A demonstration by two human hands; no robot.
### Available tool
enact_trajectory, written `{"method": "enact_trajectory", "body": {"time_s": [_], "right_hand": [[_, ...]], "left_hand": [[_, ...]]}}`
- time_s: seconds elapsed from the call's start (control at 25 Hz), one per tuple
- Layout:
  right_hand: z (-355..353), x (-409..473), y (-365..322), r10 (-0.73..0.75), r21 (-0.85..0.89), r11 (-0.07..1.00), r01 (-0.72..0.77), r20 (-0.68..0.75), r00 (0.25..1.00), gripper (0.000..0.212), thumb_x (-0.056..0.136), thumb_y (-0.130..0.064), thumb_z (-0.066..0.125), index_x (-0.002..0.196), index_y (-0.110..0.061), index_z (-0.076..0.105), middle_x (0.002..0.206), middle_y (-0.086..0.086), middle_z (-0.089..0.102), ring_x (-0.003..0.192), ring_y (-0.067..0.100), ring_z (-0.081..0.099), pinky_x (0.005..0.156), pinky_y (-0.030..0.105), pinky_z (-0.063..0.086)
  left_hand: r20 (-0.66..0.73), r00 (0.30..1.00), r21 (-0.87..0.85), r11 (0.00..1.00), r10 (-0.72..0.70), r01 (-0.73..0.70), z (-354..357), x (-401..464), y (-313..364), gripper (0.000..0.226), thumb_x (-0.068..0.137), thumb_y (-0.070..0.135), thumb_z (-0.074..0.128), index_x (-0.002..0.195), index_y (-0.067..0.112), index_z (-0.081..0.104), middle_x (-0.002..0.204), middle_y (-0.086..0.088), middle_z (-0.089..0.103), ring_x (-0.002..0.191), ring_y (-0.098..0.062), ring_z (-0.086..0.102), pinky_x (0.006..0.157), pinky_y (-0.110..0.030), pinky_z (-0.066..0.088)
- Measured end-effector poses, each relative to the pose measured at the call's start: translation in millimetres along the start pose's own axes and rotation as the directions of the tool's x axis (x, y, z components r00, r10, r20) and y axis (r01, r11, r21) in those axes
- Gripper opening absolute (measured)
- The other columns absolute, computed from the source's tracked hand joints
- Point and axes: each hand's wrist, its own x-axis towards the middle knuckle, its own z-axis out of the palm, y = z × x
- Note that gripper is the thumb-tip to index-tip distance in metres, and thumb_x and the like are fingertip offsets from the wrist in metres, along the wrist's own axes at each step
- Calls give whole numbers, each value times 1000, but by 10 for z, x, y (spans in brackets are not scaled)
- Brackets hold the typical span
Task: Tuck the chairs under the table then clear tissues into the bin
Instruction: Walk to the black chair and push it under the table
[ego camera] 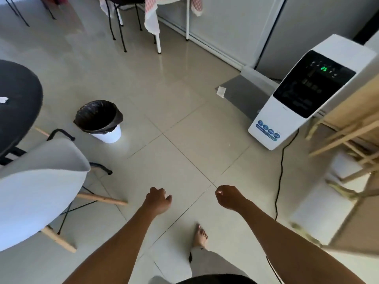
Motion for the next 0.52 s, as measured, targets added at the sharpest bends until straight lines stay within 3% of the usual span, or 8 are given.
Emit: {"method": "enact_trajectory", "body": {"time_s": [0.24,0.52], "right_hand": [[-674,682,306,60,-28,998,-58,44,997,35,93,-16,37,118,-13,61,131,7,59,121,23,54,102,31,44],[-1643,2071,37,79,-35,996,-77,39,996,33,93,-18,39,117,-12,61,133,6,58,125,22,51,103,26,40]], "left_hand": [[71,997,33,999,21,-24,-278,606,820,51,97,37,40,137,6,44,142,-18,44,131,-31,44,112,-34,35],[43,998,31,999,36,-37,-1147,1850,1369,49,96,35,42,133,3,48,140,-15,51,130,-27,47,111,-33,38]]}}
